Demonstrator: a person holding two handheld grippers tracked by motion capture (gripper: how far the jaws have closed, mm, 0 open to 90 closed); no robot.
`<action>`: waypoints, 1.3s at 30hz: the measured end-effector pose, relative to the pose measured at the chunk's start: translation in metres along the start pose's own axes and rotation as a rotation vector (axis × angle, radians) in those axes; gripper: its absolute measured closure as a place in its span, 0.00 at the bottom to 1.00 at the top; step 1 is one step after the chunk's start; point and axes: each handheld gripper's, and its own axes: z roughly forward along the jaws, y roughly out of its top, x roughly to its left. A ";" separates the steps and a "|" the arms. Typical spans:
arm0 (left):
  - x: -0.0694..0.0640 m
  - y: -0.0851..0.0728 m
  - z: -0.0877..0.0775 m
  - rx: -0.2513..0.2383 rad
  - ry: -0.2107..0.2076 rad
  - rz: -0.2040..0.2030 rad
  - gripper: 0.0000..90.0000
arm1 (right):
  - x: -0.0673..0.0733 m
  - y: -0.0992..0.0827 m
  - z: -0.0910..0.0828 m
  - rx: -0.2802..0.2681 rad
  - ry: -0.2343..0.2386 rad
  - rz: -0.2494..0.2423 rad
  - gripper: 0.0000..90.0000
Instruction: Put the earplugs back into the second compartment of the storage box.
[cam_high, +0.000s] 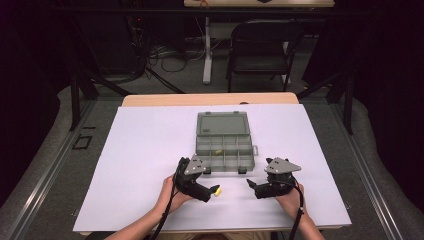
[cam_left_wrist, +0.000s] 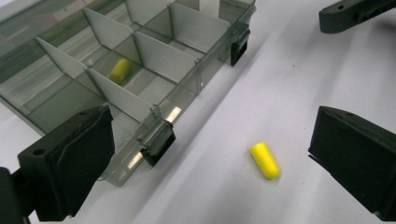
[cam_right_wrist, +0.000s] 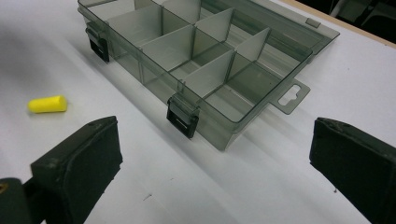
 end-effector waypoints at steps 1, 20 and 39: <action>-0.001 0.000 0.000 0.001 -0.004 0.003 0.00 | 0.000 0.000 0.000 -0.005 0.000 0.000 0.02; -0.019 -0.005 0.019 0.023 -0.046 0.031 0.33 | -0.003 -0.002 0.003 0.004 0.006 -0.004 0.01; -0.012 -0.016 0.023 0.080 -0.112 -0.056 0.72 | -0.003 -0.002 0.005 0.011 0.013 -0.002 0.01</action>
